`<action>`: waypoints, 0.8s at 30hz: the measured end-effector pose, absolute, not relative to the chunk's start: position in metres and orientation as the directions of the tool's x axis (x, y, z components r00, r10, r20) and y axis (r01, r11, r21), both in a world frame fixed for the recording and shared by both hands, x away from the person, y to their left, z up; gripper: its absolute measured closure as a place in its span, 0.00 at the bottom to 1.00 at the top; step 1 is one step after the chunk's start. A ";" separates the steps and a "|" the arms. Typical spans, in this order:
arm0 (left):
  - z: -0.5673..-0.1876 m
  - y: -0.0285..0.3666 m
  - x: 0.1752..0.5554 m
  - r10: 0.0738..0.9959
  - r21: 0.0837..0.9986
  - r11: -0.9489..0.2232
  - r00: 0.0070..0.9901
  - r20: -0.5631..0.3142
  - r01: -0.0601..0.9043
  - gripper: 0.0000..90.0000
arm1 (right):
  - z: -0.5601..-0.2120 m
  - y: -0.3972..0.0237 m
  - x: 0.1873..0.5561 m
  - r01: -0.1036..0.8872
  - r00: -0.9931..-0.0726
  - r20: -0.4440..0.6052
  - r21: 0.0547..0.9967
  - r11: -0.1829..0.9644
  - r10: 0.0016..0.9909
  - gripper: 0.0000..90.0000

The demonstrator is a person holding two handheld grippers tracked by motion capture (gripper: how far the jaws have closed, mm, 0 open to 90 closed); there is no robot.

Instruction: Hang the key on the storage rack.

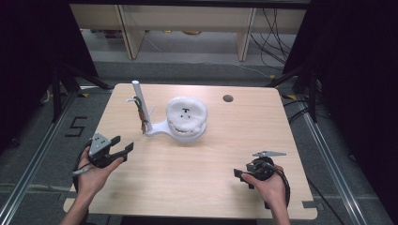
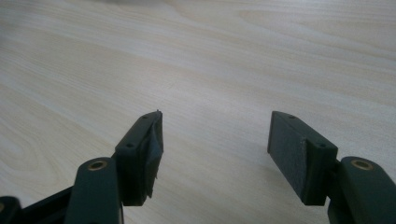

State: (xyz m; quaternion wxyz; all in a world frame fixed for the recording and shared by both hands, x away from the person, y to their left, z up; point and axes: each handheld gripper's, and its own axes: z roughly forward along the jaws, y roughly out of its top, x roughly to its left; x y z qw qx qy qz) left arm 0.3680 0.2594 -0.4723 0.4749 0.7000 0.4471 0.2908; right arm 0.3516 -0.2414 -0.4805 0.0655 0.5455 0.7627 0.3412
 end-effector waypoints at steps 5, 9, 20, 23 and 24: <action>-0.497 0.264 0.353 0.908 0.923 -0.148 0.419 -0.016 0.356 0.43 | -0.482 -0.241 0.352 0.800 -0.391 0.299 0.578 0.160 0.871 0.41; -0.512 0.267 0.348 0.908 0.919 -0.148 0.419 -0.020 0.366 0.42 | -0.482 -0.237 0.350 0.823 -0.336 0.311 0.557 0.117 0.889 0.41; -0.524 0.273 0.341 0.917 0.942 -0.104 0.398 -0.033 0.319 0.41 | -0.490 -0.240 0.354 0.795 -0.388 0.287 0.585 0.161 0.876 0.41; -0.523 0.272 0.341 0.917 0.940 -0.118 0.398 -0.020 0.320 0.40 | -0.492 -0.242 0.355 0.780 -0.400 0.265 0.602 0.174 0.878 0.41; -0.523 0.272 0.341 0.917 0.940 -0.118 0.398 -0.020 0.320 0.40 | -0.492 -0.242 0.355 0.780 -0.400 0.265 0.602 0.174 0.878 0.41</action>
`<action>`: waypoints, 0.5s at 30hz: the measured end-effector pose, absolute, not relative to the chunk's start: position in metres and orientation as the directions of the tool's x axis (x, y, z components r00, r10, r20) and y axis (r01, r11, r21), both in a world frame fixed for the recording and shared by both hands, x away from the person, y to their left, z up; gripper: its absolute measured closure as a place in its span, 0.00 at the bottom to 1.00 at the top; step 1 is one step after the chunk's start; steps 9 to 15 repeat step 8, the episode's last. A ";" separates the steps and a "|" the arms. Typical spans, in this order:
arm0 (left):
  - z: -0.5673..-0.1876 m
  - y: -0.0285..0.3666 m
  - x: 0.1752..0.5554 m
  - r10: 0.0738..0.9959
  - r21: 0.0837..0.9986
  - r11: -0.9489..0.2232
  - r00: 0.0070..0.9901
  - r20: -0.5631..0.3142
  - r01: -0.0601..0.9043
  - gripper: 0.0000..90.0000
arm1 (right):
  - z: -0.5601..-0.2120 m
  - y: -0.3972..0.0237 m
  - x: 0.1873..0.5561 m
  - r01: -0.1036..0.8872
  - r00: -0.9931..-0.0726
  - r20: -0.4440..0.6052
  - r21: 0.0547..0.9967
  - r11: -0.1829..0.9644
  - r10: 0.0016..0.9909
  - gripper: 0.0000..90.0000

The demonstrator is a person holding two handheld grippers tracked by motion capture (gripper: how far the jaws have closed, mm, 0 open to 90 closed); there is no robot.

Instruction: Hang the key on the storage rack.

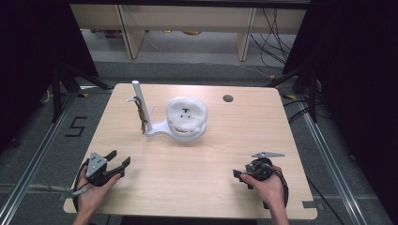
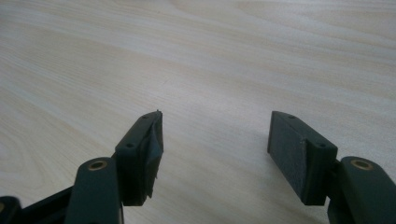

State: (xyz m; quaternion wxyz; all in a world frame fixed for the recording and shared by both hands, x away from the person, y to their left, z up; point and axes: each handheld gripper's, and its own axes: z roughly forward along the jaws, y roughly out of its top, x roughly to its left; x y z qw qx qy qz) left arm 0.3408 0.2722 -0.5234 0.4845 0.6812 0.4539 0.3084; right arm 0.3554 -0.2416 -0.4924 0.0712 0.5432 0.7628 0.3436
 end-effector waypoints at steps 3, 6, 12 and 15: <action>-0.524 0.271 0.341 0.913 0.942 -0.136 0.407 -0.001 0.307 0.40 | -0.492 -0.238 0.353 0.798 -0.374 0.296 0.586 0.142 0.879 0.41; -0.524 0.271 0.341 0.915 0.941 -0.134 0.403 -0.003 0.311 0.40 | -0.491 -0.237 0.353 0.803 -0.371 0.308 0.581 0.136 0.876 0.41; -0.523 0.272 0.341 0.917 0.940 -0.129 0.400 -0.008 0.315 0.40 | -0.492 -0.236 0.354 0.800 -0.367 0.290 0.583 0.141 0.884 0.41; -0.523 0.272 0.341 0.917 0.940 -0.129 0.400 -0.008 0.315 0.40 | -0.492 -0.236 0.354 0.800 -0.367 0.290 0.583 0.141 0.884 0.41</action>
